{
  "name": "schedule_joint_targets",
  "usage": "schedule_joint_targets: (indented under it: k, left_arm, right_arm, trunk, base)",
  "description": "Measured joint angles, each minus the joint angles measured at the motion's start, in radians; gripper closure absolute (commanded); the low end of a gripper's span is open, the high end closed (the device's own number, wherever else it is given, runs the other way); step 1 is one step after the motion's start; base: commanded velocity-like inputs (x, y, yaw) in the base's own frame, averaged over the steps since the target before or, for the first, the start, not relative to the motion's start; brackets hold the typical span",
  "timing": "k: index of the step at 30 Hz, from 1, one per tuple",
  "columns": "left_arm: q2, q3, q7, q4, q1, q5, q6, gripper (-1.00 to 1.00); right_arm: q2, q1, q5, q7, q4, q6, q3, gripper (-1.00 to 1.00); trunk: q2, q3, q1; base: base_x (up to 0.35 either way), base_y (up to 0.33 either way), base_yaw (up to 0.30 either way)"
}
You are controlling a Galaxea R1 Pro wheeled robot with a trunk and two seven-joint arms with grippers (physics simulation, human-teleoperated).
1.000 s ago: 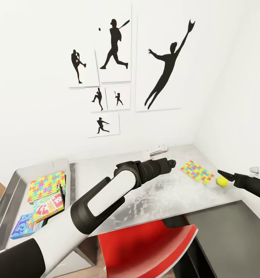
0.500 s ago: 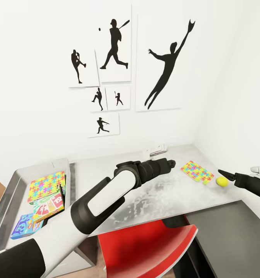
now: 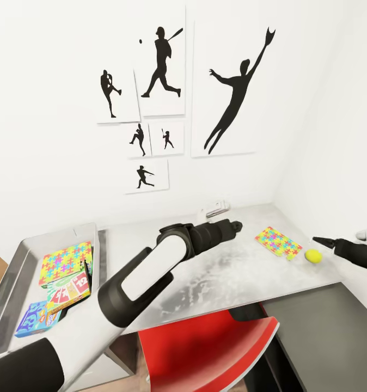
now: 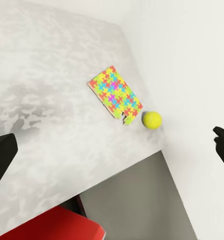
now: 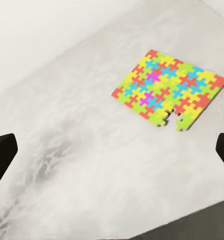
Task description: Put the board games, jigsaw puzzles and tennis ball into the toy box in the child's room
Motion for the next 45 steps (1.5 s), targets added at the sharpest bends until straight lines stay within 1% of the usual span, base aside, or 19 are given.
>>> schedule_joint_targets:
  k: [2, 3, 5, 7, 8, 10, 12, 13, 16, 17, 18, 22, 26, 31, 34, 39, 45]
  left_arm:
    - [0.000, 0.015, 0.000, 0.000, 0.009, 0.001, 0.001, -1.00]
    - [0.000, 0.016, 0.000, 0.000, 0.009, 0.001, 0.001, -1.00]
    - [0.000, 0.028, -0.001, 0.001, 0.016, 0.001, 0.002, -1.00]
    - [0.000, 0.037, -0.002, 0.001, 0.021, 0.000, 0.002, -1.00]
    - [0.000, 0.037, -0.002, 0.001, 0.021, 0.000, 0.002, -1.00]
    - [0.000, 0.042, -0.002, 0.001, 0.024, -0.003, 0.003, -1.00]
    - [0.001, 0.046, -0.002, 0.001, 0.026, -0.004, 0.004, -1.00]
    - [0.001, 0.046, -0.001, 0.001, 0.026, -0.004, 0.004, -1.00]
    - [0.002, 0.050, -0.001, 0.002, 0.028, -0.005, 0.004, -1.00]
    - [0.002, 0.052, -0.002, 0.005, 0.029, -0.004, 0.004, -1.00]
    - [0.003, 0.053, -0.002, 0.007, 0.029, -0.004, 0.003, -1.00]
    - [0.003, 0.060, -0.002, 0.015, 0.030, -0.003, 0.002, -1.00]
    - [0.003, 0.080, -0.005, 0.035, 0.032, 0.002, 0.002, -1.00]
    - [0.002, 0.088, -0.007, 0.046, 0.033, 0.004, 0.002, -1.00]
    - [0.002, 0.090, -0.008, 0.050, 0.035, 0.005, 0.002, -1.00]
    - [0.002, 0.092, -0.009, 0.056, 0.036, 0.006, 0.001, -1.00]
    - [0.001, 0.092, -0.010, 0.059, 0.037, 0.006, 0.001, -1.00]
  right_arm:
    - [0.000, -0.117, 0.001, -0.054, 0.115, 0.037, 0.004, -1.00]
    - [0.000, -0.119, 0.001, -0.055, 0.117, 0.037, 0.004, -1.00]
    - [0.003, -0.239, 0.003, -0.121, 0.257, 0.061, 0.016, -1.00]
    - [0.007, -0.355, 0.007, -0.197, 0.416, 0.069, 0.047, -1.00]
    - [0.007, -0.357, 0.007, -0.199, 0.418, 0.069, 0.048, -1.00]
    - [0.015, -0.461, 0.019, -0.269, 0.568, 0.067, 0.094, -1.00]
    - [0.030, -0.554, 0.028, -0.328, 0.701, 0.040, 0.145, -1.00]
    - [0.030, -0.555, 0.030, -0.329, 0.703, 0.039, 0.146, -1.00]
    - [0.056, -0.655, 0.038, -0.388, 0.840, -0.023, 0.206, -1.00]
    - [0.069, -0.695, 0.037, -0.413, 0.893, -0.051, 0.230, -1.00]
    - [0.074, -0.711, 0.040, -0.423, 0.913, -0.061, 0.239, -1.00]
    - [0.082, -0.732, 0.042, -0.436, 0.941, -0.076, 0.252, -1.00]
    - [0.094, -0.757, 0.042, -0.459, 0.973, -0.092, 0.268, -1.00]
    - [0.103, -0.766, 0.044, -0.493, 0.984, -0.098, 0.273, -1.00]
    - [0.106, -0.767, 0.043, -0.523, 0.987, -0.101, 0.272, -1.00]
    - [0.106, -0.769, 0.041, -0.555, 0.989, -0.103, 0.270, -1.00]
    - [0.099, -0.770, 0.036, -0.572, 0.995, -0.108, 0.267, -1.00]
  trunk:
    - [0.000, 0.000, 0.000]
    - [0.000, 0.000, 0.000]
    - [0.000, 0.000, 0.000]
    - [0.000, 0.000, 0.000]
    - [0.000, 0.000, 0.000]
    - [0.000, 0.000, 0.000]
    - [0.000, 0.000, 0.000]
    - [0.000, 0.000, 0.000]
    - [0.000, 0.000, 0.000]
    - [0.000, 0.000, 0.000]
    - [0.000, 0.000, 0.000]
    - [0.000, 0.000, 0.000]
    - [0.000, 0.000, 0.000]
    - [0.000, 0.000, 0.000]
    - [0.000, -0.001, 0.000]
    - [0.000, -0.006, 0.000]
    - [0.000, -0.015, 0.000]
  base:
    - [0.000, 0.000, 0.000]
    - [0.000, 0.000, 0.000]
    - [0.000, 0.000, 0.000]
    - [0.000, 0.000, 0.000]
    - [0.000, 0.000, 0.000]
    - [0.000, 0.000, 0.000]
    - [0.000, 0.000, 0.000]
    - [0.000, 0.000, 0.000]
    - [0.000, 0.000, 0.000]
    - [0.000, 0.000, 0.000]
    - [0.000, 0.000, 0.000]
    - [0.000, 0.000, 0.000]
    - [0.000, 0.000, 0.000]
    - [0.000, 0.000, 0.000]
    - [0.000, 0.000, 0.000]
    - [0.000, 0.000, 0.000]
    - [0.000, 0.000, 0.000]
